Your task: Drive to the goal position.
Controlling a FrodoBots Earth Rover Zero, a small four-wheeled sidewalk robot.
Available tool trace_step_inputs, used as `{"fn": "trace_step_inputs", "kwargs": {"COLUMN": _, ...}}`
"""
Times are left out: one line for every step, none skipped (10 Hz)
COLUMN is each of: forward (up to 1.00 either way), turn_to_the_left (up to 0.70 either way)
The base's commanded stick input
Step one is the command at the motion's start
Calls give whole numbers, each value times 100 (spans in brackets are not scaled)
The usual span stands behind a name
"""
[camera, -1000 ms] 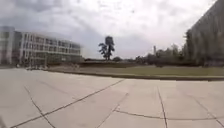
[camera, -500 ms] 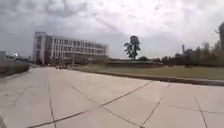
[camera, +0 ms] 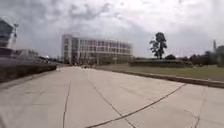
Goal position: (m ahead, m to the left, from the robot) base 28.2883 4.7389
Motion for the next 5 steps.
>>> {"fn": "trace_step_inputs", "kwargs": {"forward": 70, "turn_to_the_left": 0}}
{"fn": "trace_step_inputs", "kwargs": {"forward": 70, "turn_to_the_left": 0}}
{"fn": "trace_step_inputs", "kwargs": {"forward": 70, "turn_to_the_left": 0}}
{"fn": "trace_step_inputs", "kwargs": {"forward": 70, "turn_to_the_left": 0}}
{"fn": "trace_step_inputs", "kwargs": {"forward": 70, "turn_to_the_left": 0}}
